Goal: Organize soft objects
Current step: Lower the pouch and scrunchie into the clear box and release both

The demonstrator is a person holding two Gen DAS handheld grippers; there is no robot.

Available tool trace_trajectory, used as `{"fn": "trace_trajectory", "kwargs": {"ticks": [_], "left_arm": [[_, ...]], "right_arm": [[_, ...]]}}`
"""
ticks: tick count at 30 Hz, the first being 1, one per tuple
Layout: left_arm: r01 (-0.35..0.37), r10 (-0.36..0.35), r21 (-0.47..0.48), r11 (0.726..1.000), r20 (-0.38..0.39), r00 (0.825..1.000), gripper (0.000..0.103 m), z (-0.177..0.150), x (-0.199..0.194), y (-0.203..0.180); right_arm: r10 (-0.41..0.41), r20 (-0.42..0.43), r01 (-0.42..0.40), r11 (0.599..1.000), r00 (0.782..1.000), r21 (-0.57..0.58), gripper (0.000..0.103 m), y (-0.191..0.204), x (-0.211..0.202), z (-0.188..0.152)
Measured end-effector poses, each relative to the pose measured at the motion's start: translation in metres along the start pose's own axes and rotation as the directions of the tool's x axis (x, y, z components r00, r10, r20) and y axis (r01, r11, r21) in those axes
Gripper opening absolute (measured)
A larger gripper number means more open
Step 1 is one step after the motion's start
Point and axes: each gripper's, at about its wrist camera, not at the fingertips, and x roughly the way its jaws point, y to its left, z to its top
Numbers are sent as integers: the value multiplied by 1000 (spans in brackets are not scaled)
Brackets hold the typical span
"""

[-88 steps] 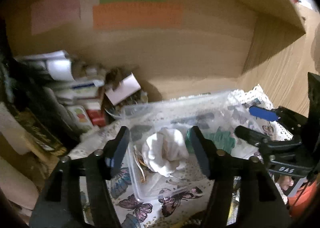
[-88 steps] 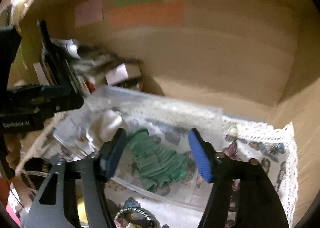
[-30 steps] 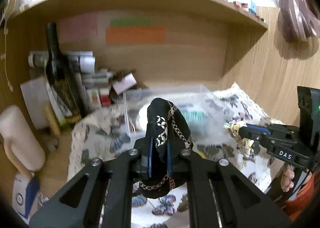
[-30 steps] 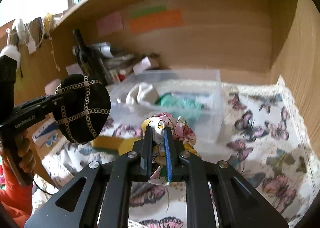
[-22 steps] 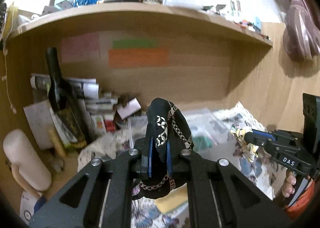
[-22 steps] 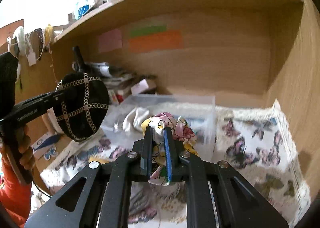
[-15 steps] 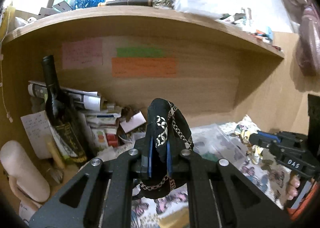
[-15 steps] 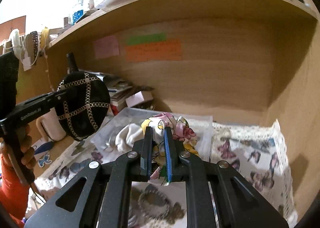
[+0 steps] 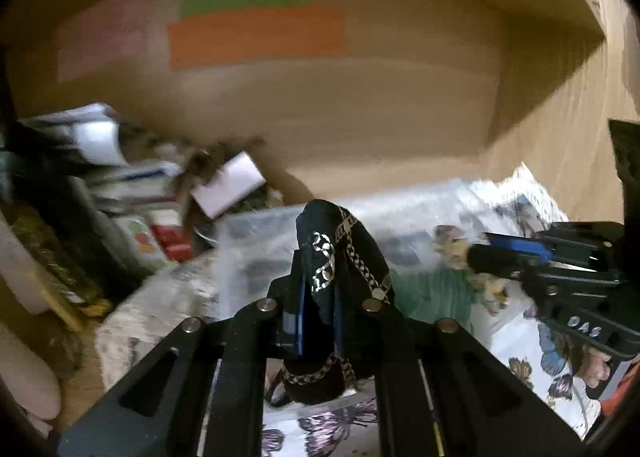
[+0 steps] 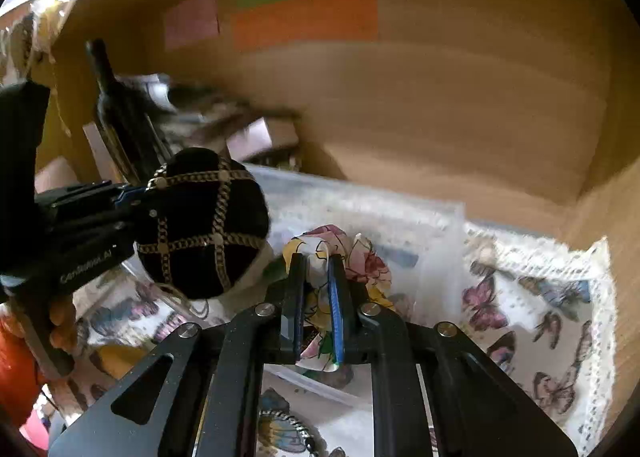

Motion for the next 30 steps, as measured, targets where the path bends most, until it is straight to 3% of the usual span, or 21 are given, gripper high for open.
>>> {"fn": "trace_trajectory", "kwargs": {"ticks": [8, 12, 13, 14, 18, 25, 28, 30], "left_arm": [[52, -50, 25, 998, -90, 995, 11, -10, 22, -11], [74, -72, 13, 997, -116, 991, 34, -9, 18, -10], [83, -83, -2, 997, -115, 990, 38, -8, 15, -8], [86, -87, -12, 996, -106, 991, 38, -7, 10, -6], [69, -69, -8, 998, -57, 996, 40, -2, -12, -4], [24, -23, -37, 999, 46, 999, 72, -2, -64, 8], [17, -14, -50, 999, 61, 998, 83, -11, -80, 12], [16, -13, -61, 998, 51, 999, 85, -20, -86, 15]], "right_arm": [[5, -103, -7, 1000, 995, -17, 11, 2, 30, -11], [-13, -96, 10, 999, 995, -31, 18, 5, 26, -10], [-24, -92, 21, 999, 995, -36, 24, 5, 25, -9], [-31, -86, 27, 999, 996, -40, 30, 3, 24, -9], [-43, -36, 41, 998, 998, -50, 33, 6, 8, -6], [-46, 57, 49, 997, 997, -54, 46, 13, -33, -6], [-51, 82, 56, 996, 995, -63, 49, 17, -49, -12], [-57, 93, 63, 996, 994, -66, 53, 19, -58, -19]]}}
